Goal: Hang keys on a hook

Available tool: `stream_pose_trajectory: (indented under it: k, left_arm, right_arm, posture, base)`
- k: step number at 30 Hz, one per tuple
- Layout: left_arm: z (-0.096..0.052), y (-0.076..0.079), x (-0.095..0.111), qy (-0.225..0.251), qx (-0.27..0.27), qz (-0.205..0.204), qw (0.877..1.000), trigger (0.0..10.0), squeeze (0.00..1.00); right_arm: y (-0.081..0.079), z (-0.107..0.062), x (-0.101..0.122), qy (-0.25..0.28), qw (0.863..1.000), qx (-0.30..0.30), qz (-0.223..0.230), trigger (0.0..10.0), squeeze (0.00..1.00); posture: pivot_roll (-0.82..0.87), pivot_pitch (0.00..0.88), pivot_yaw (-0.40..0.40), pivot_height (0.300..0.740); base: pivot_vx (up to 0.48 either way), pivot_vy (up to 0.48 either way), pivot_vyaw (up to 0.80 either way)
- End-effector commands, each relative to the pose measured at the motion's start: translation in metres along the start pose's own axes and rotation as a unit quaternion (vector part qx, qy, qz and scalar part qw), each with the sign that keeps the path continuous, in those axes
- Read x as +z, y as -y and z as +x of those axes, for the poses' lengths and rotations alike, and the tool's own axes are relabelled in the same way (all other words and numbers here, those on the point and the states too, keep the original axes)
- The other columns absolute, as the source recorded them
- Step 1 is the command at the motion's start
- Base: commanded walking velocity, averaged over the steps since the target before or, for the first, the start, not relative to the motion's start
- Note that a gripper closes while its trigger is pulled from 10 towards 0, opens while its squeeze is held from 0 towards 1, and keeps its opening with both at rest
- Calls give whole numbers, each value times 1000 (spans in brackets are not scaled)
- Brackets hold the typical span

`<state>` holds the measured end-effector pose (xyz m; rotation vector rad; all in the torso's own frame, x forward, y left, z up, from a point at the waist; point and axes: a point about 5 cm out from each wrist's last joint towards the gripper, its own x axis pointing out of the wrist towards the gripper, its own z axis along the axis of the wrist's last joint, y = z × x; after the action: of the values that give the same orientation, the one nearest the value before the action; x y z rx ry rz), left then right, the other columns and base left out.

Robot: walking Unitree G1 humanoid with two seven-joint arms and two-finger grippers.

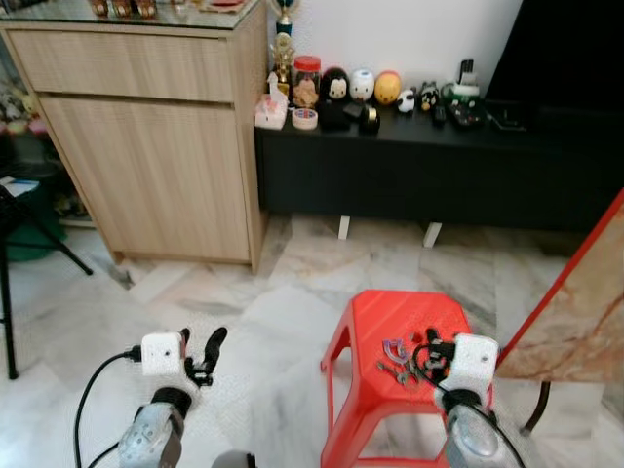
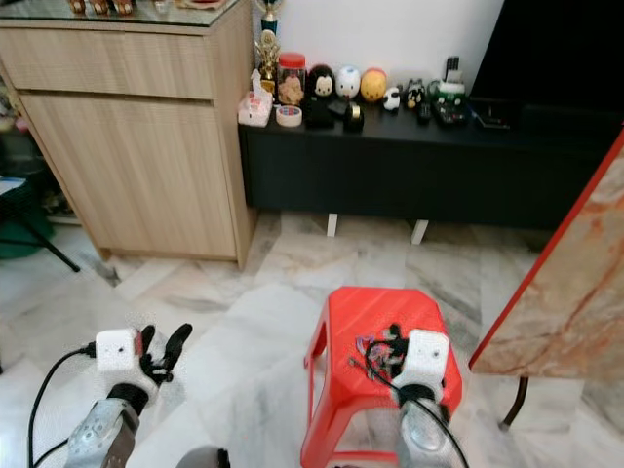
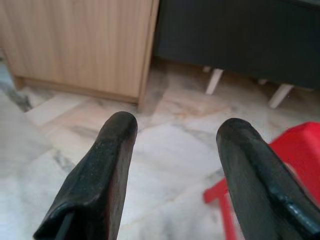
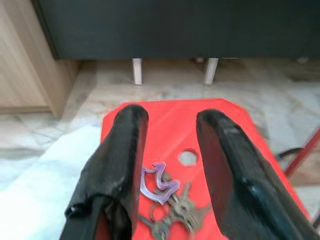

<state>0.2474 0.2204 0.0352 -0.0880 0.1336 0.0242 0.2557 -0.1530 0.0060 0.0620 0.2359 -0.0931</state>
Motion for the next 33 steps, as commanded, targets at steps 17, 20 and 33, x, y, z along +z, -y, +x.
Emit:
stream_pose_trajectory:
  k: [17,20,33]
  left_arm:
    - [-1,5,-4,-8,-2,-7,1000,10000,0]
    - [-2,5,-5,-10,-3,-7,1000,10000,0]
    - [0,10,-6,-15,-12,-8,1000,10000,0]
  right_arm:
    - [15,-1,-5,-16,999,-25,-11,10000,0]
    - [15,-1,-7,-26,999,-26,-16,10000,0]
    - [8,-12,-57,-208,973,61,-78,10000,0]
  posture:
    - [4,14,-69,635]
    - [4,14,-69,635]
    - [-4,15,-66,635]
  base:
    - [210,0,0]
    - [0,0,0]
    - [0,0,0]
